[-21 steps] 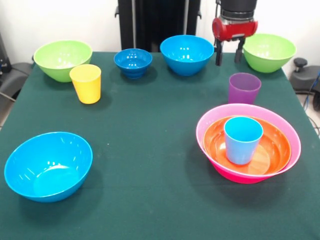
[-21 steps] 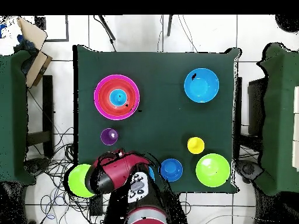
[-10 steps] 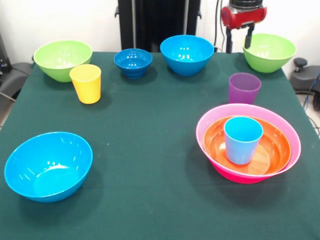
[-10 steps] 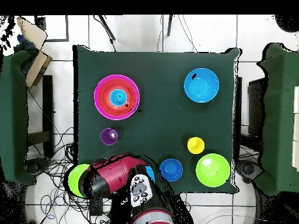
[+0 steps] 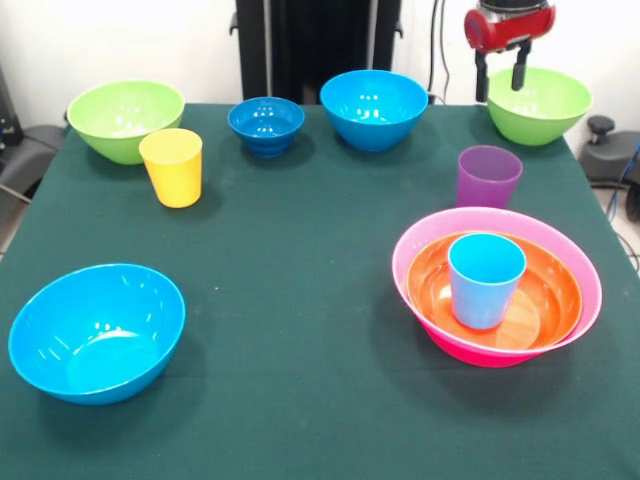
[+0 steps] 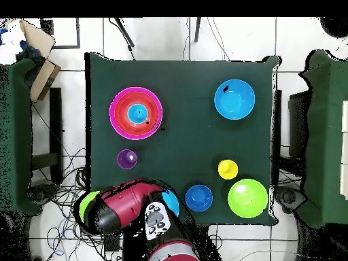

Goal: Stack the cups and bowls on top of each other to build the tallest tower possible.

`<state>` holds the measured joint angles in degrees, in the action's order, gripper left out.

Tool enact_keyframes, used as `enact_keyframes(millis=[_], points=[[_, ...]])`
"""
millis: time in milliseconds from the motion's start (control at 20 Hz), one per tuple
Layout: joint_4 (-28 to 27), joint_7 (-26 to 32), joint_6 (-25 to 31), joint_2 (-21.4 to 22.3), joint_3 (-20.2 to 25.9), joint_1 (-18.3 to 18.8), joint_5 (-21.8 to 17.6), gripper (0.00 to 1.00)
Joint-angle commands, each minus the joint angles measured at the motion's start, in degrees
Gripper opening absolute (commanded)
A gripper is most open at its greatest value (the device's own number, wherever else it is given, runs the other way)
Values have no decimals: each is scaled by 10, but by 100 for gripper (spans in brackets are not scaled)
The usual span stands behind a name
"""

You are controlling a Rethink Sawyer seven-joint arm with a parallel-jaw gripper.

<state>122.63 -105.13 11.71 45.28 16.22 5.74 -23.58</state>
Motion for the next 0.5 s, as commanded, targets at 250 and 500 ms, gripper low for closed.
enact_keyframes(millis=[250, 500], points=[[-28, -27, 15, -77, 2, -41, -34, 100], [-47, -32, -20, -119, -14, -49, -44, 100]])
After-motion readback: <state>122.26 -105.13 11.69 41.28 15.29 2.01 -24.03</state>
